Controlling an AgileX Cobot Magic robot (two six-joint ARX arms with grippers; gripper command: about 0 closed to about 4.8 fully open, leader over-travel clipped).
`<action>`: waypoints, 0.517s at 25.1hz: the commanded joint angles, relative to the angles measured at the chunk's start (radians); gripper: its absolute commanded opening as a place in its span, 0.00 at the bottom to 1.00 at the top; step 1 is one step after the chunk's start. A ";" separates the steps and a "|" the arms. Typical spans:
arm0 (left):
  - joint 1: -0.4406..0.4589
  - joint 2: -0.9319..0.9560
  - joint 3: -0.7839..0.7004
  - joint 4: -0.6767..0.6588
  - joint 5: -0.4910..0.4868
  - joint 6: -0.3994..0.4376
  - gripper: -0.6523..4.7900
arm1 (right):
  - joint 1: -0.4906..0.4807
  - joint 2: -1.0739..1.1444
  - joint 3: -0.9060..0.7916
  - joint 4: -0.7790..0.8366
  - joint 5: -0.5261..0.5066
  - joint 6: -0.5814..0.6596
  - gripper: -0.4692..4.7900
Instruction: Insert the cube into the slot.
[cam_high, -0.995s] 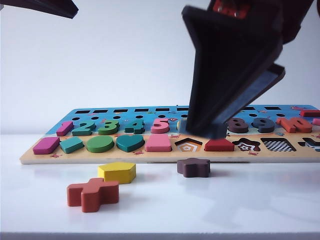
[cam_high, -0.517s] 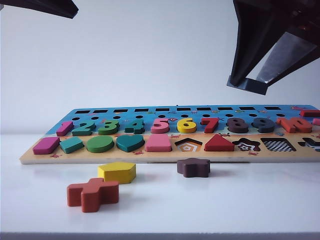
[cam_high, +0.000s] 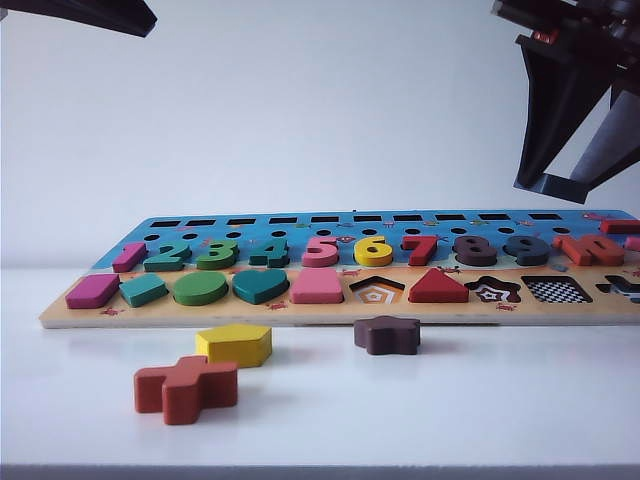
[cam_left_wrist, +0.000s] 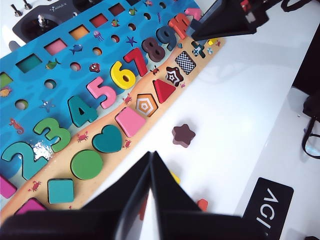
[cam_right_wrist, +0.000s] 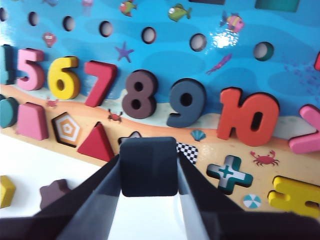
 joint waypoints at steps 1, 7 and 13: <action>0.001 0.000 0.003 0.011 0.005 -0.001 0.14 | -0.010 0.027 0.001 -0.009 -0.016 0.007 0.20; 0.001 0.000 0.003 0.011 0.005 -0.001 0.14 | -0.011 0.078 0.001 0.008 -0.015 0.042 0.14; 0.001 0.000 0.003 0.011 0.005 -0.001 0.14 | -0.011 0.072 0.001 0.000 -0.016 0.034 0.12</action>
